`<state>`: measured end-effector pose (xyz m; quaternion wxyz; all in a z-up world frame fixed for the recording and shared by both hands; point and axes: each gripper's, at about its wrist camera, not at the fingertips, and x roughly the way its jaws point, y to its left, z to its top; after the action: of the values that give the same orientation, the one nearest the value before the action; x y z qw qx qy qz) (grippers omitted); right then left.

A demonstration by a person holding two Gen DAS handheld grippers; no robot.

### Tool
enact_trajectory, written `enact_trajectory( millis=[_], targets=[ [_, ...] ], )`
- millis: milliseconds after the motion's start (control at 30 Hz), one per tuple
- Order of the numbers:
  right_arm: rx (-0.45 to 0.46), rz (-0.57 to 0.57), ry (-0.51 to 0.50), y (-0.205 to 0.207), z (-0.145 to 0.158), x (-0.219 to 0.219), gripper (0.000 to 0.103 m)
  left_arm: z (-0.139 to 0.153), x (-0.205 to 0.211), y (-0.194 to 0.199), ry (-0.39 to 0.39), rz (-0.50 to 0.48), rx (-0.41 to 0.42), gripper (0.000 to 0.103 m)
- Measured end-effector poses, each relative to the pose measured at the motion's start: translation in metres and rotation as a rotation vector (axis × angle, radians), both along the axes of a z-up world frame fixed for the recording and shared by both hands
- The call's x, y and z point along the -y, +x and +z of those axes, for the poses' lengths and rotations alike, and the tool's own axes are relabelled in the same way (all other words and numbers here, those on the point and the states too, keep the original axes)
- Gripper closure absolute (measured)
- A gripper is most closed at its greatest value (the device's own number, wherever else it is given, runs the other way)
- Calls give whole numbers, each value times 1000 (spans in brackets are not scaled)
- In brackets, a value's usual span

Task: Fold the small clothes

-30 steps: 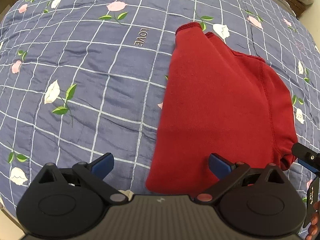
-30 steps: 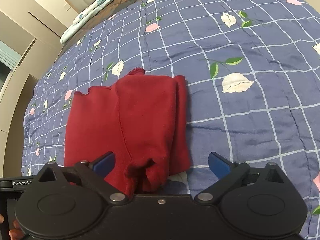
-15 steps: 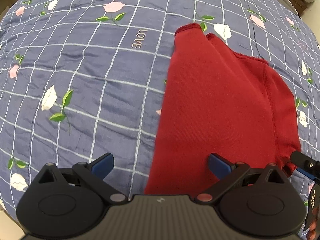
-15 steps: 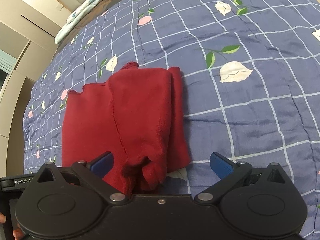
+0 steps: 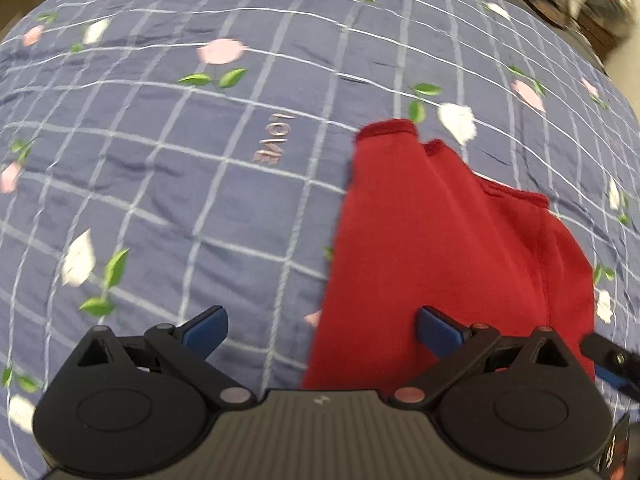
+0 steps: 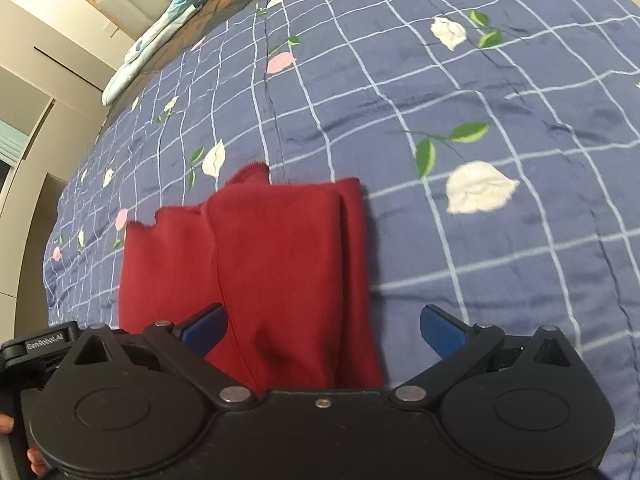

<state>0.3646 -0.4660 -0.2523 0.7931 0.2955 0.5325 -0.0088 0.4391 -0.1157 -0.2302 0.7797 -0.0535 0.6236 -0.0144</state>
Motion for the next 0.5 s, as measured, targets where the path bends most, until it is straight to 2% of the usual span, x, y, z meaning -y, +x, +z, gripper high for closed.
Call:
enact_trajectory(
  millis=[200,333,500],
  targets=[
    [-27,26,33,20,-17,-3,1,-17,15,10,7,-115,-31,0],
    [-68,35,53,23,-31,-6,1,-22,16,14,-4,-107,-60,0],
    [-70,37,54,21,-36,-6,0,-24,14,14,-14,-95,-70,0]
  ],
)
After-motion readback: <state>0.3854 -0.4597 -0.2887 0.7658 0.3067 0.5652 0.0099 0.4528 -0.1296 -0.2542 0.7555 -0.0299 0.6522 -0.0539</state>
